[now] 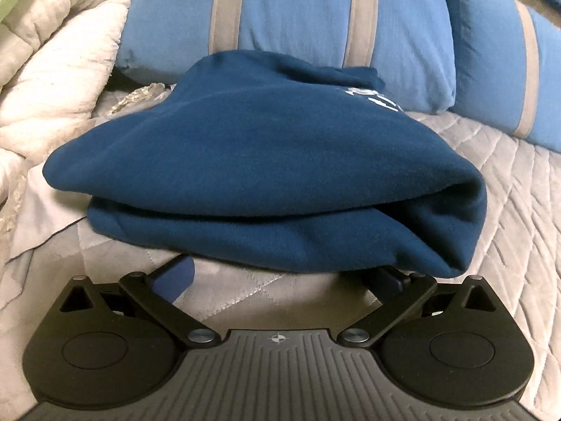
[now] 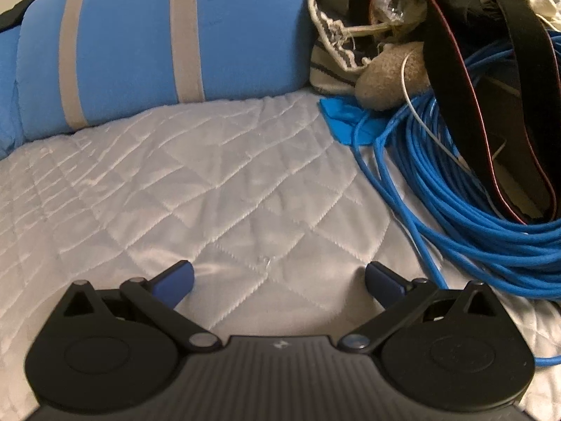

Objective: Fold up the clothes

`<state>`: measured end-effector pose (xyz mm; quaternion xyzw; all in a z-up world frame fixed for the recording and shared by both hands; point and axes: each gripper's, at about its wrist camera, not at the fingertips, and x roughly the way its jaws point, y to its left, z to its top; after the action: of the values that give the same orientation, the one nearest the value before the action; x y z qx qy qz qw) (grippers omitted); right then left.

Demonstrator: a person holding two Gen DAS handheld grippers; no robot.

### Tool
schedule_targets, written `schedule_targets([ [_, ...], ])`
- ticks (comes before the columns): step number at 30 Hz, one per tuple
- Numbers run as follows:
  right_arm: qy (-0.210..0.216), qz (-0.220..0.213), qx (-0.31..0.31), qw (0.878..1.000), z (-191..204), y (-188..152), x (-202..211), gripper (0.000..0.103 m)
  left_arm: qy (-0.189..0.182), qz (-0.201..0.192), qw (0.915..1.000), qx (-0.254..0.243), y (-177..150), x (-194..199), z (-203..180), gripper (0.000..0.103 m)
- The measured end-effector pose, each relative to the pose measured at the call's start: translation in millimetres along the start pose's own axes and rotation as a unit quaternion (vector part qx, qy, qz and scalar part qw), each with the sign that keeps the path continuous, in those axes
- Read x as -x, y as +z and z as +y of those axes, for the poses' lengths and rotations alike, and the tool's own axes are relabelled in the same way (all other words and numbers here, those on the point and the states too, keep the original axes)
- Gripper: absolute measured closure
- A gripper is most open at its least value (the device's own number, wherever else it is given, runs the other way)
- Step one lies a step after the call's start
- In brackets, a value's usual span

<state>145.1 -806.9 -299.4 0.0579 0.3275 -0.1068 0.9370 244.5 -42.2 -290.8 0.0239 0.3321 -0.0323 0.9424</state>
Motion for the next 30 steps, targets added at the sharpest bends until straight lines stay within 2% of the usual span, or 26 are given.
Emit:
schedule_targets([
  [6, -0.001, -0.019, -0.004, 1.0, -0.6, -3.7, 1.3, 0.001, 0.003, -0.011, 0.9999, -0.001, -2.4, 0.1, -1.8, 0.0],
  [30, -0.001, -0.023, -0.007, 1.0, 0.4, -4.9, 3.5, 0.001, 0.006, -0.013, 0.9999, -0.002, -4.6, 0.3, -0.2, 0.0],
])
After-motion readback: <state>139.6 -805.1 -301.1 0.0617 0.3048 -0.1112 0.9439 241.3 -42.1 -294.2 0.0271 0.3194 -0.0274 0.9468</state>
